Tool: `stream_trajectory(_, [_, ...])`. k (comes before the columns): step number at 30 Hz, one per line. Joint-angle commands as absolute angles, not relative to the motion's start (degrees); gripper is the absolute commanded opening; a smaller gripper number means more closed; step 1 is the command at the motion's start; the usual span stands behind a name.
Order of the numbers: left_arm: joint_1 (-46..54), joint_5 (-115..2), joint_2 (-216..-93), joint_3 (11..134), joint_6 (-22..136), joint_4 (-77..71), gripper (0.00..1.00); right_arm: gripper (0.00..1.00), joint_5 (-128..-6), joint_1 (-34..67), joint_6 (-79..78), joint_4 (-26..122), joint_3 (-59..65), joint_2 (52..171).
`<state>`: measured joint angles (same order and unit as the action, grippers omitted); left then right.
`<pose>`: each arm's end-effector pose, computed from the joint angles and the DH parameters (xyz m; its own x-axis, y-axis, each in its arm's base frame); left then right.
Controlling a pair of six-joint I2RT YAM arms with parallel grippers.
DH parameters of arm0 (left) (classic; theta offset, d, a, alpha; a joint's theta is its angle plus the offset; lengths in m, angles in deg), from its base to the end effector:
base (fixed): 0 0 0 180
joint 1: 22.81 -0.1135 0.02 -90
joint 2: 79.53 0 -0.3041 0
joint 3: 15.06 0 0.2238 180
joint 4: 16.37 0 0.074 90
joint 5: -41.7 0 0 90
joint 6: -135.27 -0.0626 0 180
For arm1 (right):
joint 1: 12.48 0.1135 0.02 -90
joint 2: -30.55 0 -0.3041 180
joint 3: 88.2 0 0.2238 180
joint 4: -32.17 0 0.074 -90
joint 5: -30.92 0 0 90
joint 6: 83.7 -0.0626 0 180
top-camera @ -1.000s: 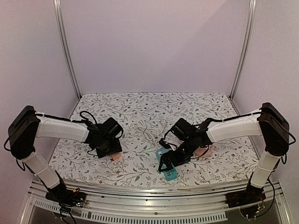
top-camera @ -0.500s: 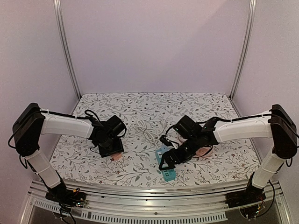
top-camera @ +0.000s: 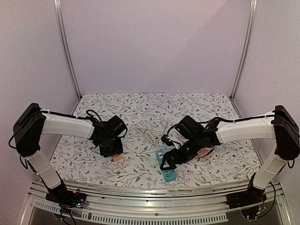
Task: Insert the plug
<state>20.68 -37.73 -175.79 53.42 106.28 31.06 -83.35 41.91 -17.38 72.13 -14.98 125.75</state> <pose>0.2152 -0.1883 0.1804 -0.9020 -0.3295 -0.2789 -0.3021 0.9433 -0.1373 0.1635 0.2725 0.2169 -0.8134 -0.5070 -0.2851 -0.5755 0.6303 0.5211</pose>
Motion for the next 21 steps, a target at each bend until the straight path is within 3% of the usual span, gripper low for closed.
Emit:
stream_trajectory(1, [20.7, -39.3, -177.6, 54.1, 105.0, 29.7, 0.42, 0.99, -82.3, 42.2, -16.8, 72.1, -15.7, 124.4])
stream_trajectory(8, [20.7, -40.1, -177.5, 53.8, 104.3, 28.1, 0.23, 0.99, -80.7, 42.2, -16.7, 72.4, -15.9, 123.4])
stream_trajectory(21, [22.2, -41.5, -175.1, 52.9, 105.7, 20.7, 0.19, 0.99, -76.3, 42.2, -16.9, 70.8, -17.2, 118.4])
